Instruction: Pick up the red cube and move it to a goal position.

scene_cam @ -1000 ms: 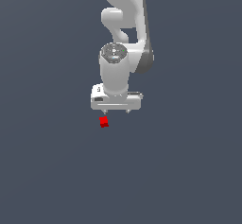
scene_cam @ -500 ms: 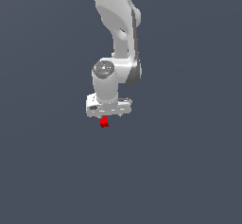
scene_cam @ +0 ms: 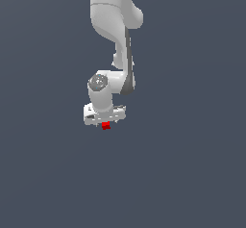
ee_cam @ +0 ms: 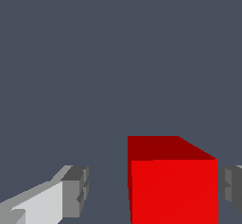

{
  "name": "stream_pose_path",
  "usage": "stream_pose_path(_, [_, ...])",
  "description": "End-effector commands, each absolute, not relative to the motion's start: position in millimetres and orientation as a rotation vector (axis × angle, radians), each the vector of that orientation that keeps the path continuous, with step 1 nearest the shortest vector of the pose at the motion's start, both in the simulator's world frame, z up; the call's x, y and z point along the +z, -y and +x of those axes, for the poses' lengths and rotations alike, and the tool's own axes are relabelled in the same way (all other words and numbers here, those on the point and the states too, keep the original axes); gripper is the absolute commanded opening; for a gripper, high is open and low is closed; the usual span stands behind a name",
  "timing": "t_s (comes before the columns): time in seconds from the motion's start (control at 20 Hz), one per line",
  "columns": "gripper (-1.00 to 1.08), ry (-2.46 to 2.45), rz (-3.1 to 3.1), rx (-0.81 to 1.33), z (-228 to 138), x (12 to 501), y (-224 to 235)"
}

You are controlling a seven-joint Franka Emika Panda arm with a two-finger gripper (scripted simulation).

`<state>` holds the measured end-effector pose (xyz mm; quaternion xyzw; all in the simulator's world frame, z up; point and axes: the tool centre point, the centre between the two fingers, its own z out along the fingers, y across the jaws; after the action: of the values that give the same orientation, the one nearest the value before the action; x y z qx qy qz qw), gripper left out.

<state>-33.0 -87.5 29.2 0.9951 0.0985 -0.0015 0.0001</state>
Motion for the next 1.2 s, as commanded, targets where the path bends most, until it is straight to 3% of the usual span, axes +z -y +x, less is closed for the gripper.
stream_pose_path(0.0, [1.0,-0.328,3.125,0.0,-32.9,22.4,91.1])
stream_pose_path(0.15, [1.0,-0.333,3.124,0.0,-33.0,19.9,92.7])
stream_pose_path(0.2, [-1.0,-0.333,3.124,0.0,-33.0,19.9,92.7])
stream_pose_path(1.15, [-1.0,-0.332,3.124,0.0,-21.1,41.5,82.4])
